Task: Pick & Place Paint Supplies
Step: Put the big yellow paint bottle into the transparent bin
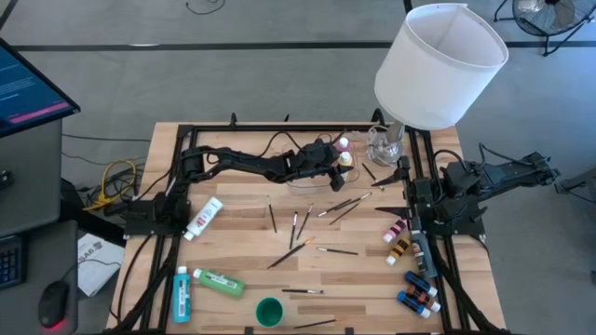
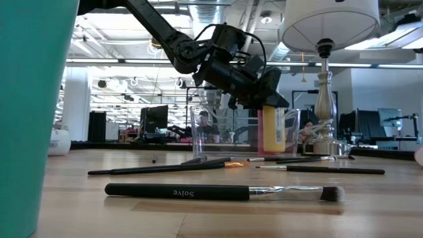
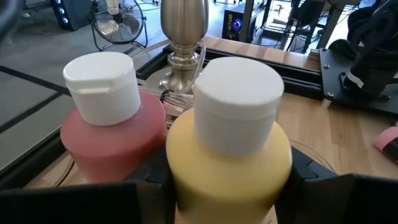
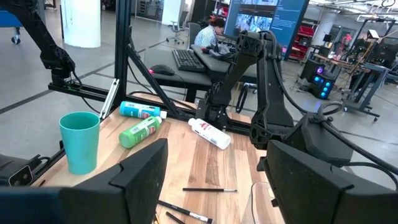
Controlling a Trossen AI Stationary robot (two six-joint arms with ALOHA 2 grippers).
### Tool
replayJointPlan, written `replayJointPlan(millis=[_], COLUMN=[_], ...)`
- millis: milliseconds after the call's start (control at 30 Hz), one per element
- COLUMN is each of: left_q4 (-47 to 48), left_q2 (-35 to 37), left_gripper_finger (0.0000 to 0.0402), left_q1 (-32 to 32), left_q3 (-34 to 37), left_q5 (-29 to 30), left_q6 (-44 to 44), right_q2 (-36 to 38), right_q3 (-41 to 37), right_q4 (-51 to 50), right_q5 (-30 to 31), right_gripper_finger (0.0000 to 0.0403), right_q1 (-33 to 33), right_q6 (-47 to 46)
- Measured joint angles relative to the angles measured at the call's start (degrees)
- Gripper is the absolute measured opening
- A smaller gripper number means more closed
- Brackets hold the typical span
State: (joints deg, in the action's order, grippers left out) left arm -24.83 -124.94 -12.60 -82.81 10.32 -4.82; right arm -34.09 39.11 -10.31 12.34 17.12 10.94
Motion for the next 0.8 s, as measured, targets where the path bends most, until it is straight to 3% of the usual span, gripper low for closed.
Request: replayJointPlan(millis=[500, 800], left_q4=[-0.1, 2.7], left_q2=[0.3, 0.3], left_gripper_finger=[0.0192, 0.0192], left_q1=[0.0, 0.3], left_q3=[-0.1, -0.1], left_q5=[0.2, 0.5], left_q6=[-0.1, 0.0], right_q2=[0.0, 0.0], right_q3=[0.0, 0.0], right_q4=[0.0, -0.5], right_q5=[0.0, 0.0], right_gripper_finger=[0.0268, 0.0268], right_q1=[0.0, 0.0], right_q6=[0.1, -0.3])
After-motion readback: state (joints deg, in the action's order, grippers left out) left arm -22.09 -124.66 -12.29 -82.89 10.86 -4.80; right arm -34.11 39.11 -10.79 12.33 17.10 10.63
